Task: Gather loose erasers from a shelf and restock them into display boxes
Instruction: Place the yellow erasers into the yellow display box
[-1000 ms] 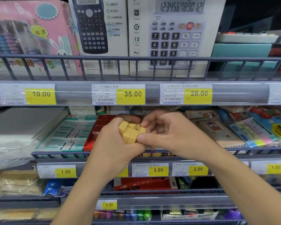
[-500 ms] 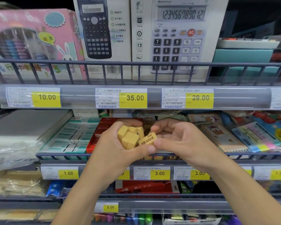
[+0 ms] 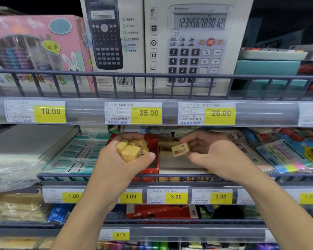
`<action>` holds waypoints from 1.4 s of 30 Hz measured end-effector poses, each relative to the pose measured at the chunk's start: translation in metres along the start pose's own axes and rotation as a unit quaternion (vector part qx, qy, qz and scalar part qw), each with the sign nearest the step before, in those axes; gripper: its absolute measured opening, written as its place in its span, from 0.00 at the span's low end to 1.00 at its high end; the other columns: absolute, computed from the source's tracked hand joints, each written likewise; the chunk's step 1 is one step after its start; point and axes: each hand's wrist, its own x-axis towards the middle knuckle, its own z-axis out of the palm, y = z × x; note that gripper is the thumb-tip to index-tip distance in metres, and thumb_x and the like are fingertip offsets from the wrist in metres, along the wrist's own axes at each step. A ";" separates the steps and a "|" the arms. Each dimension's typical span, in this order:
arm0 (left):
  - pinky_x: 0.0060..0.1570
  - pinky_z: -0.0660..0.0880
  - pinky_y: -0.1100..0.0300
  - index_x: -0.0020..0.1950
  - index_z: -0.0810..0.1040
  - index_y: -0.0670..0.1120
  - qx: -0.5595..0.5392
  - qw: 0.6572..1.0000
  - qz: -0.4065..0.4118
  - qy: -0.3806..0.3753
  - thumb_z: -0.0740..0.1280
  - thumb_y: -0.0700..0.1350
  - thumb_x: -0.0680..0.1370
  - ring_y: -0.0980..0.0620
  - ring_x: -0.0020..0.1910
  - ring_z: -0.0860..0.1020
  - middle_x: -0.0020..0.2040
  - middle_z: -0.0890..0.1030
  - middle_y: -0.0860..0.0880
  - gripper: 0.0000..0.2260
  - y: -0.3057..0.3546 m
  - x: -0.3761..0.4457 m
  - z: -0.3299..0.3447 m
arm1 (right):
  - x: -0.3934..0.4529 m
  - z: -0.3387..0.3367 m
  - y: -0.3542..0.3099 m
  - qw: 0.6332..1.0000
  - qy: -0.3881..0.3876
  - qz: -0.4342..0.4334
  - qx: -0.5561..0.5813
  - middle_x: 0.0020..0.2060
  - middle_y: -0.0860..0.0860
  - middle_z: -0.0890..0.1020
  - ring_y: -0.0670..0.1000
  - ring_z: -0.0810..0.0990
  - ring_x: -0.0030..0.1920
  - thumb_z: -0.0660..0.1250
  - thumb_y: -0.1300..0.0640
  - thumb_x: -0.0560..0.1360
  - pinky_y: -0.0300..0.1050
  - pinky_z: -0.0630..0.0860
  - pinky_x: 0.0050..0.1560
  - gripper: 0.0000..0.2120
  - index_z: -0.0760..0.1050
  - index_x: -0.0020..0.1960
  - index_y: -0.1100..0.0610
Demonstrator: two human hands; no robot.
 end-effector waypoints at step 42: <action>0.34 0.78 0.65 0.51 0.80 0.46 -0.016 0.998 -0.023 -0.060 0.77 0.48 0.57 0.52 0.33 0.83 0.36 0.86 0.47 0.23 0.008 -0.007 0.013 | 0.000 0.032 -0.030 0.990 -0.054 -0.120 -0.044 0.45 0.41 0.81 0.45 0.80 0.44 0.69 0.38 0.73 0.45 0.80 0.44 0.19 0.78 0.62 0.40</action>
